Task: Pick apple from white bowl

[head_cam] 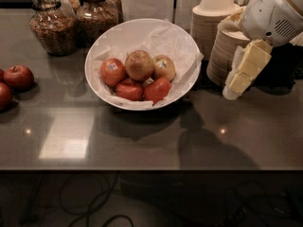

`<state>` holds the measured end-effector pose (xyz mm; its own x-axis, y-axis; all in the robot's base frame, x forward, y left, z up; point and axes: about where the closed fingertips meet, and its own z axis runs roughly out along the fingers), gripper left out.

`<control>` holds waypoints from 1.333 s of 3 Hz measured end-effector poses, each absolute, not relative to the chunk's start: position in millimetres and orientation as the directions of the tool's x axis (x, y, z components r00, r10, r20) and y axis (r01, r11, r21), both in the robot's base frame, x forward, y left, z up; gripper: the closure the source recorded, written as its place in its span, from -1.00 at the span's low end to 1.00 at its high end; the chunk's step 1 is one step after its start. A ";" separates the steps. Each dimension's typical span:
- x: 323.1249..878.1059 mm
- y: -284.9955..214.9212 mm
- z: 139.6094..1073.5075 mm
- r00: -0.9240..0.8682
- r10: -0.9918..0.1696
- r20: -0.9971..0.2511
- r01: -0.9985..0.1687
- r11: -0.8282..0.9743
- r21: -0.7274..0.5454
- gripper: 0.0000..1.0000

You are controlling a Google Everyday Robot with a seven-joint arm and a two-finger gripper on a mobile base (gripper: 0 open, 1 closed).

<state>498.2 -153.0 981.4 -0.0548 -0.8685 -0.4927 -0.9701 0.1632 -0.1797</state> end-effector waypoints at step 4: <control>528.6 -42.6 983.0 0.159 -0.715 -0.681 -0.964 0.037 -0.263 -1.00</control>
Offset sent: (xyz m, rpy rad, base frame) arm 0.0354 0.1268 0.0033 0.2777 -0.1524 0.2181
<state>528.6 -42.6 983.0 0.1586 -0.7151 -0.6807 -0.9640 0.0367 -0.2632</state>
